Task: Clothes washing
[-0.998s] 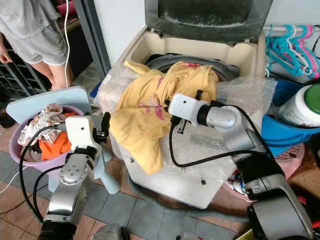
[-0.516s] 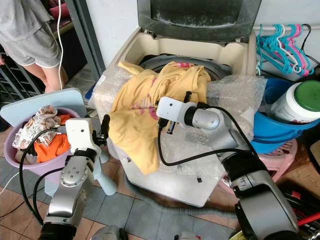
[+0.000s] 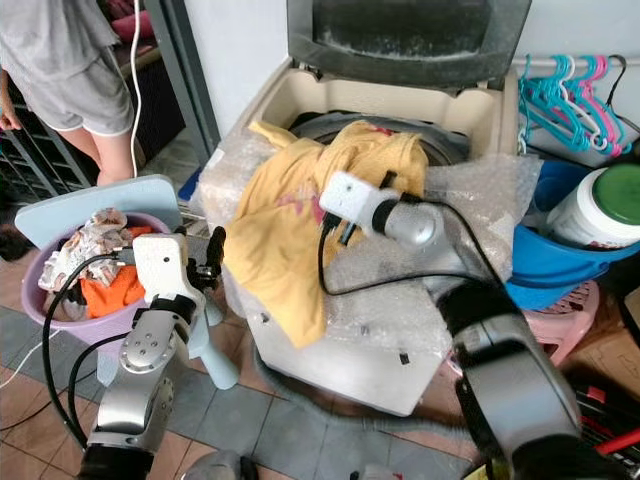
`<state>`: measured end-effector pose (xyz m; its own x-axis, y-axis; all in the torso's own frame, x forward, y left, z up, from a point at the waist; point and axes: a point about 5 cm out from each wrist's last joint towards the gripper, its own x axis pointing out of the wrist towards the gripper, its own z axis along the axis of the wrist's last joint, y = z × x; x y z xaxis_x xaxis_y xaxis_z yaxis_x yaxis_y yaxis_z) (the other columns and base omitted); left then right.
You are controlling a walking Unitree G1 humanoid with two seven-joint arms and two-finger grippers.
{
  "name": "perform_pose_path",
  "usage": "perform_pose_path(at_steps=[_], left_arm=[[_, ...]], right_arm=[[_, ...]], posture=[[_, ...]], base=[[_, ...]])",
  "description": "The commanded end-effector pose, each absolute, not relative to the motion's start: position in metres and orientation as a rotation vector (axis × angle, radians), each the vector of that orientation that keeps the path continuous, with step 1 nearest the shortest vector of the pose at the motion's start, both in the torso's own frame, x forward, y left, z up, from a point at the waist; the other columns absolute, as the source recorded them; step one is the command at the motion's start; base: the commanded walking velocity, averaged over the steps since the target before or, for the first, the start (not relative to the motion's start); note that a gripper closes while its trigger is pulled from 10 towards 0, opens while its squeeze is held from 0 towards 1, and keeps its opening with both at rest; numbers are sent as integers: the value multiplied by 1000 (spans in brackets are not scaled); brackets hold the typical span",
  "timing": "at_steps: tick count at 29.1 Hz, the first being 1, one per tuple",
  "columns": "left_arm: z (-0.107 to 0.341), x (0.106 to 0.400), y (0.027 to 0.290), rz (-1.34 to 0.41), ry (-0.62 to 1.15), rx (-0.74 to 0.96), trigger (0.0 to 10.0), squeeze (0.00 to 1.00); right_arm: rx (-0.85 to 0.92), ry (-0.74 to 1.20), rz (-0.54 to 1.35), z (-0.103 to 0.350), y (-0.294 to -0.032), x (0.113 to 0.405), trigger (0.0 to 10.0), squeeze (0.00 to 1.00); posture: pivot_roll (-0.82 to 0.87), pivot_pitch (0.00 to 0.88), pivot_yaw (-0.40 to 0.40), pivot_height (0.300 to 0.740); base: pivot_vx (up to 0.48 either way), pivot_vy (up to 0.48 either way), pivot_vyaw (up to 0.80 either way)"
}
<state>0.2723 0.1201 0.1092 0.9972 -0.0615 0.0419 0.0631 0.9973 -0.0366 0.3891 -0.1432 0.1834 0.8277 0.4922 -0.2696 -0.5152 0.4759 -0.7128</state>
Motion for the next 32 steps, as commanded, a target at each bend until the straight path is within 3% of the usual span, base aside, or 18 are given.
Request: perform_pose_path(at_steps=[1, 12, 16, 17, 18, 19, 24, 27, 29, 32], left_arm=[[114, 275, 120, -65, -60, -37, 10000, 0], [114, 273, 116, -75, -64, -43, 10000, 0], [114, 273, 116, -70, -63, -42, 10000, 0], [113, 273, 116, -69, -63, -42, 10000, 0], [113, 273, 117, -67, -61, -42, 10000, 0], [112, 272, 117, -63, -50, -42, 10000, 0], [111, 273, 115, -65, -47, -43, 10000, 0], [112, 274, 114, -70, -48, -43, 10000, 0], [112, 274, 115, -70, -47, -42, 10000, 0], [111, 273, 116, -68, -44, -39, 10000, 0]], right_arm=[[-886, -19, 517, 212, -148, 402, 10000, 0], [-782, -287, 414, 298, -121, 418, 10000, 0], [-914, -314, 558, 296, -117, 412, 10000, 0], [-1015, -295, 610, 287, -120, 409, 10000, 0], [-1078, -269, 637, 279, -126, 408, 10000, 1000], [-1116, -185, 652, 263, -143, 407, 10000, 1000], [-1186, -61, 633, 236, -174, 402, 10000, 1000], [-1329, 29, 630, 223, -201, 395, 10000, 1000], [-1330, 53, 632, 222, -208, 393, 10000, 1000], [-1181, 62, 640, 228, -221, 388, 10000, 1000]], posture=[[-63, 0, 59, 740], [-55, 0, 45, 740], [-50, 0, 42, 740], [-52, 0, 42, 740], [-53, 0, 43, 740], [-59, 0, 45, 740], [-63, 0, 51, 740], [-64, 0, 51, 740], [-64, 0, 51, 740], [-64, 0, 50, 740]], base=[[259, 0, 0], [265, 0, 0], [65, 0, 0], [0, 0, 0], [0, 0, 0], [0, 0, 0], [0, 0, 0], [0, 0, 0], [0, 0, 0], [0, 0, 0]])
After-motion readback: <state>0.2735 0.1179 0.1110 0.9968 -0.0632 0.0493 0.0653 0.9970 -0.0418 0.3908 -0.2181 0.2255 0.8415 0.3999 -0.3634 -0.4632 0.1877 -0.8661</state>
